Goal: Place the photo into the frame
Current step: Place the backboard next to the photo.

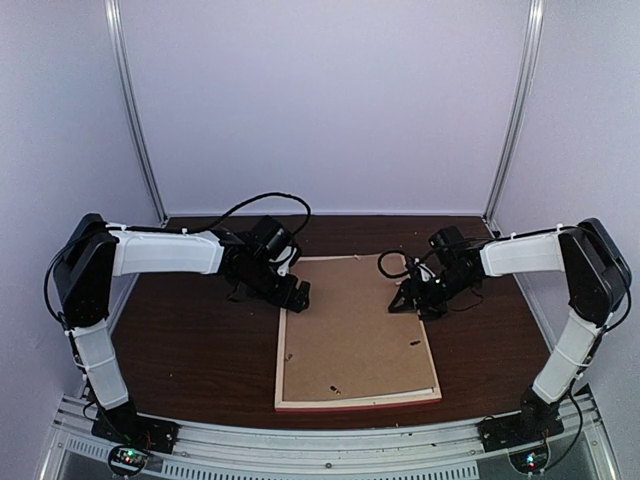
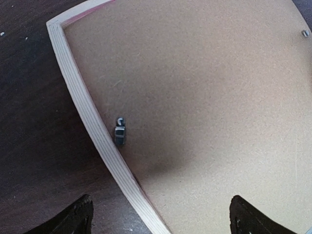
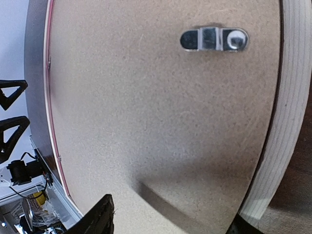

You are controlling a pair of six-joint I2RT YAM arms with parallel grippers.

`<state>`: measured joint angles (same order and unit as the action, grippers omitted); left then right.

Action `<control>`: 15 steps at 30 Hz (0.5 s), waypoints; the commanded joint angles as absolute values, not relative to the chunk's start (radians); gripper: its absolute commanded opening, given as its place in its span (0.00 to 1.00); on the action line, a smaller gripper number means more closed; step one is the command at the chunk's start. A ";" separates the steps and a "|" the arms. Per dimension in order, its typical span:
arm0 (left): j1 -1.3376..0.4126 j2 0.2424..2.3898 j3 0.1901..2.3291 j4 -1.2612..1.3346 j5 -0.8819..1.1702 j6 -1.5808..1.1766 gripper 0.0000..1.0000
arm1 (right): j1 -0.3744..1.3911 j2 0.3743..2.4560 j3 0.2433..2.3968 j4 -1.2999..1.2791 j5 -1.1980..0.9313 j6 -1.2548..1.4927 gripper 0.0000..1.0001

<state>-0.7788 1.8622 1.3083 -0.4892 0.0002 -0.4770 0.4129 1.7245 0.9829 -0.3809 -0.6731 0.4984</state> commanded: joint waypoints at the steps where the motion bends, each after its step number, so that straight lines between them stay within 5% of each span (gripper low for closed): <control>1: -0.773 1.868 1.330 -0.476 0.000 -0.464 0.98 | 0.426 1.724 1.019 -0.422 -0.616 0.468 0.65; 15: -0.773 1.880 1.314 -0.483 -0.015 -0.465 0.98 | 0.428 1.697 1.053 -0.522 -0.502 0.425 0.67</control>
<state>-0.7788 1.8641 1.3083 -0.4900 -0.0010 -0.4767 0.4213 1.7245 1.0279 -0.4854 -0.5701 0.4503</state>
